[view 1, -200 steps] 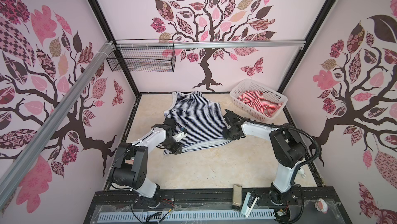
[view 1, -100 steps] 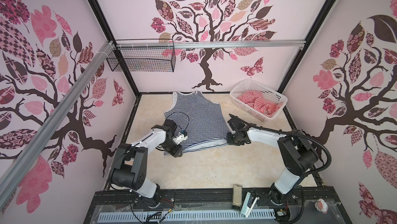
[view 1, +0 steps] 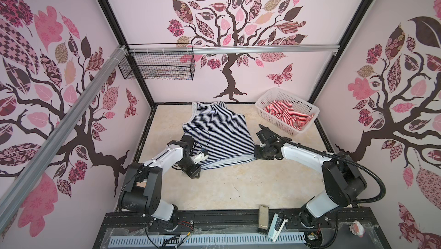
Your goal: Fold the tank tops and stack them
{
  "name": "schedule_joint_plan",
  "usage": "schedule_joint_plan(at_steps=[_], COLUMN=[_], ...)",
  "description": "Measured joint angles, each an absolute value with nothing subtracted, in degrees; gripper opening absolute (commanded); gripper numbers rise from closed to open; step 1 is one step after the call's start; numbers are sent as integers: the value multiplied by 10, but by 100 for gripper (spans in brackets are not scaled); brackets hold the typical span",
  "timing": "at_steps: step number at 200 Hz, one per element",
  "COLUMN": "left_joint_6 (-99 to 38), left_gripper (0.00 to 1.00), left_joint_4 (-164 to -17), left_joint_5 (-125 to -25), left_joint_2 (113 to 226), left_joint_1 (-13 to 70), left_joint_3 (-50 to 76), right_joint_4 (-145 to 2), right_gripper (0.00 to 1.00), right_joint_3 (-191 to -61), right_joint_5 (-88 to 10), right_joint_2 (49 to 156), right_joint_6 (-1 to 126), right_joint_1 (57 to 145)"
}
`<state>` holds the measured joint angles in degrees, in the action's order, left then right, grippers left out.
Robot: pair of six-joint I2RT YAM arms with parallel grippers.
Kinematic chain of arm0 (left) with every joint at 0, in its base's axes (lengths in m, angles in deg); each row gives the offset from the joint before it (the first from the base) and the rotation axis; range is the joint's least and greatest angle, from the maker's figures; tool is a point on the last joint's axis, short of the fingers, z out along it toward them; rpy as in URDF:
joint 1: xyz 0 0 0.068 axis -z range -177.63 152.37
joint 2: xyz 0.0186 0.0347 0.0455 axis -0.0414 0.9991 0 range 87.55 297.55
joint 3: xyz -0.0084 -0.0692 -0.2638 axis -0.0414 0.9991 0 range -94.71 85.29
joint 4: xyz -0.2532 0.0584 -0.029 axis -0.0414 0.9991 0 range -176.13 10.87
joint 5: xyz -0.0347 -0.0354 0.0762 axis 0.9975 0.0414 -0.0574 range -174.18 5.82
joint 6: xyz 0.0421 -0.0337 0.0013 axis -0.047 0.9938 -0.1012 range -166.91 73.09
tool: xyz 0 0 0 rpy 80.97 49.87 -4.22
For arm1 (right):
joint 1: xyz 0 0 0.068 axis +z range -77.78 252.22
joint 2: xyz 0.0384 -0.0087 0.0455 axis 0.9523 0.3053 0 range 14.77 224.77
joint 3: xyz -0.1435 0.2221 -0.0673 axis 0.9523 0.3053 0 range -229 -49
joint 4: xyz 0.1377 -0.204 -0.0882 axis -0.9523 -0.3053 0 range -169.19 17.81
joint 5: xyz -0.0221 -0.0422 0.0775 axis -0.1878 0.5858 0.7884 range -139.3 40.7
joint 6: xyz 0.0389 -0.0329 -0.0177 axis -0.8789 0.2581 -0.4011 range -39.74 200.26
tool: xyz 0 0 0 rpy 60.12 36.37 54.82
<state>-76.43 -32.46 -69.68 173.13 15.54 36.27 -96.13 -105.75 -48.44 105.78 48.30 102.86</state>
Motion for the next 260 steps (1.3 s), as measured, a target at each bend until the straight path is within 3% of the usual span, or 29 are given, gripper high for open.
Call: schedule_joint_plan(at_steps=[35, 57, 105, 260], left_joint_6=[-737, -716, -679, -653], left_gripper=[44, 47, 50, 50], left_joint_4=[-329, -339, -369, -385], left_joint_5=[-677, -659, -631, -607], left_joint_2=[1731, 1769, 1853, 1903], left_joint_1=[155, 156, 168, 219], left_joint_3=[335, 283, 222, 217], right_joint_4=[-961, -958, -959, -917], right_gripper=[32, 41, 42, 42], right_joint_3=[-1133, -1171, -1201, -1142], right_joint_5=[-484, -481, -470, -430], right_joint_2=[1107, 1156, 1221, 1213], right_joint_6=[482, 481, 488, 487], right_joint_1=[1029, 1028, 1028, 1028])
